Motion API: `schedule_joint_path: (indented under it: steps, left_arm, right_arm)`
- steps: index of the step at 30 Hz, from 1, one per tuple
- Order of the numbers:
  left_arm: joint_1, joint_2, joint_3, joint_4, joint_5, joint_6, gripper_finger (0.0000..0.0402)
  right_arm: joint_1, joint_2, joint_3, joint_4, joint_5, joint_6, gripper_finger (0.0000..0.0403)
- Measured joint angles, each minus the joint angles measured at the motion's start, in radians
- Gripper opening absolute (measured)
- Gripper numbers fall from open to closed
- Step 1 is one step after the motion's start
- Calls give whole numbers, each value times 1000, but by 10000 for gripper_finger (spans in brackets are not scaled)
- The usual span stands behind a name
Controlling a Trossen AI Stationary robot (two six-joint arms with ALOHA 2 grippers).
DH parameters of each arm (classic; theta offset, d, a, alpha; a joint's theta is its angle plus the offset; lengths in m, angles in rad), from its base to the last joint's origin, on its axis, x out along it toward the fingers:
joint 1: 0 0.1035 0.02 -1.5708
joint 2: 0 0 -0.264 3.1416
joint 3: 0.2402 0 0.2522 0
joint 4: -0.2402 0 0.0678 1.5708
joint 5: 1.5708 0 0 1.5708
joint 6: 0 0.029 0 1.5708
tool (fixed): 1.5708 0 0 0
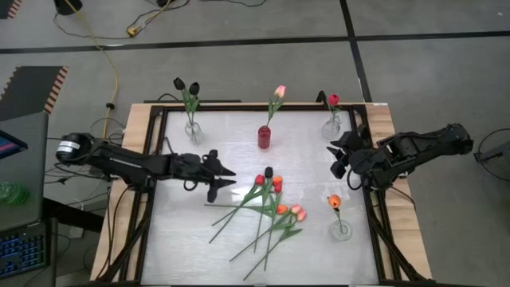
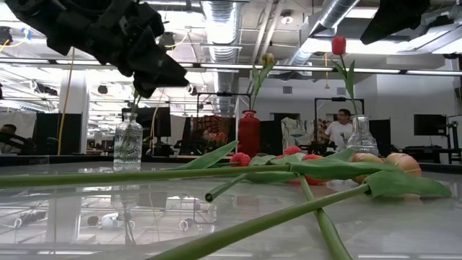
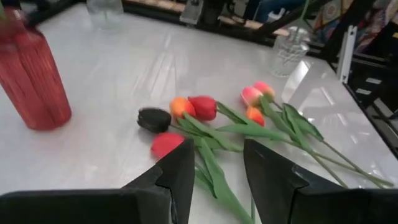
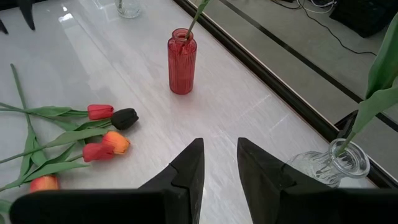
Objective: Sort flowers into vase by color
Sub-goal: Put the left red flower into the top right transparent vase
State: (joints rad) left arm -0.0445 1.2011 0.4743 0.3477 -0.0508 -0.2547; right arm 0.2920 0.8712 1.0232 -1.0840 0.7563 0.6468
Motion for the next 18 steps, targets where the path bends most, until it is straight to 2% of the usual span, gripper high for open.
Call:
schedule_joint_path:
  steps: [6, 10, 18]
  left_arm:
    - [-58, 167, 83, 2, -58, -35, 126]
    - [-69, 269, 152, -9, -69, -123, 126]
    - [-69, 410, 304, -228, -55, -230, 126]
  right_arm:
    - [0, 0, 0, 2, 0, 0, 121]
    - [0, 0, 0, 9, 0, 0, 121]
    - [0, 0, 0, 9, 0, 0, 121]
